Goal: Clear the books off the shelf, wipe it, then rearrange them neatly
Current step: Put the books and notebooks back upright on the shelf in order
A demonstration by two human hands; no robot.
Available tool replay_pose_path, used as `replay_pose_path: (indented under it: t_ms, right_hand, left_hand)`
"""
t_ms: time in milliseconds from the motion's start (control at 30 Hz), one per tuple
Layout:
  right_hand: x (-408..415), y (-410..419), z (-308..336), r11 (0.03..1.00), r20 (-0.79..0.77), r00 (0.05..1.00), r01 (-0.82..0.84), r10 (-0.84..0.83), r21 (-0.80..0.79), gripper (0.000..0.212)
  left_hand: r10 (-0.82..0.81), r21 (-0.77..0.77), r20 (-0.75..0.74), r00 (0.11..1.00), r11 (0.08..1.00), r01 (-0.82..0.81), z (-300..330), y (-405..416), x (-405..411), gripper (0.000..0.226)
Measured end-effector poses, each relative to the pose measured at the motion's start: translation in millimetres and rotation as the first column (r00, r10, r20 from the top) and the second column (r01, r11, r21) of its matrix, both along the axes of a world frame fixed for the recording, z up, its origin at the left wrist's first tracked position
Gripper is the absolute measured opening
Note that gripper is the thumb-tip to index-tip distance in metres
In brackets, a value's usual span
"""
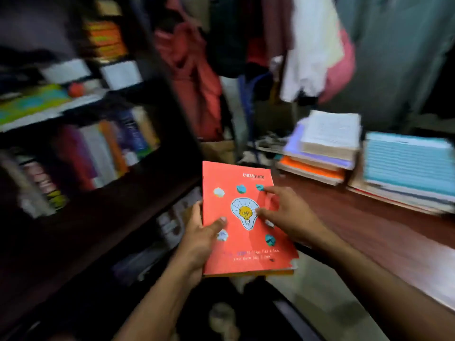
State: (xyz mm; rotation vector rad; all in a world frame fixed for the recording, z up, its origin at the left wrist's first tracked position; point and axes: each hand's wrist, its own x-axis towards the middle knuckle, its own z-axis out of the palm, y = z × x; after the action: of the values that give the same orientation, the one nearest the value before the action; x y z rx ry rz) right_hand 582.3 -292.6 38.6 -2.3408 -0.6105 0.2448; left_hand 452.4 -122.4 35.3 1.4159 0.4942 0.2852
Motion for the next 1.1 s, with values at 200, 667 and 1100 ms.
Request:
replay_pose_path:
  t_ms: [200, 667, 1100]
  right_hand:
    - [-16.8, 257.8, 12.8, 0.877, 0.108, 0.906, -0.424, 0.410, 0.226, 0.052]
    - [-177.6, 402.5, -3.0, 0.405, 0.216, 0.358, -0.881, 0.908, -0.244, 0.072]
    - [-242.7, 385.9, 6.6, 0.245, 0.088, 0.231, -0.849, 0.969, -0.468, 0.097]
  left_hand:
    - [0.479, 0.005, 0.080, 0.874, 0.877, -0.481, 9.3, 162.5, -77.6, 0.061]
    - [0.962, -0.261, 0.001, 0.274, 0.265, -0.928, -8.9, 219.9, -216.7, 0.028]
    - [0.986, 0.071, 0.061, 0.157, 0.153, -0.986, -32.3, 211.9, -329.4, 0.055]
